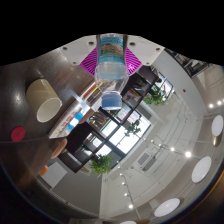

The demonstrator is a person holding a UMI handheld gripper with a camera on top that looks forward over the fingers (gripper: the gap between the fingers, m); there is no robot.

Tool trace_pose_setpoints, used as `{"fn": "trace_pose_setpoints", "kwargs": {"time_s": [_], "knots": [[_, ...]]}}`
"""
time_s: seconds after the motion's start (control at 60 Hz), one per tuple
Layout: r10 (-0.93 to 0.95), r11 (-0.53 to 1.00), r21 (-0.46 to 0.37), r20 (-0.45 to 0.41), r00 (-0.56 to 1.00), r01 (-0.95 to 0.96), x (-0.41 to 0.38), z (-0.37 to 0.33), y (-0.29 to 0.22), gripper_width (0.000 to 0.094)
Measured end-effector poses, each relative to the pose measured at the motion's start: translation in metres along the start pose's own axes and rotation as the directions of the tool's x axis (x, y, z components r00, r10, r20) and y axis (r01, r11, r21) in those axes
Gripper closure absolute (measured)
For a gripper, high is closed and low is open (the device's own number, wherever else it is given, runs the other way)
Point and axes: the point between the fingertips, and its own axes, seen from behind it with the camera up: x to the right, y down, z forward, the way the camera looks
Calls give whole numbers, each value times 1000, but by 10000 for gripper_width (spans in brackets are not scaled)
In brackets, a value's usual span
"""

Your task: Pour water

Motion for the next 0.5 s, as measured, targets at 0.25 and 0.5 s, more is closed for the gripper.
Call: {"fn": "trace_pose_setpoints", "kwargs": {"time_s": [0.25, 0.5], "knots": [[588, 801, 58, 111, 802, -595, 19, 18, -51, 637], [869, 420, 86, 248, 428, -903, 23, 14, -87, 640]]}}
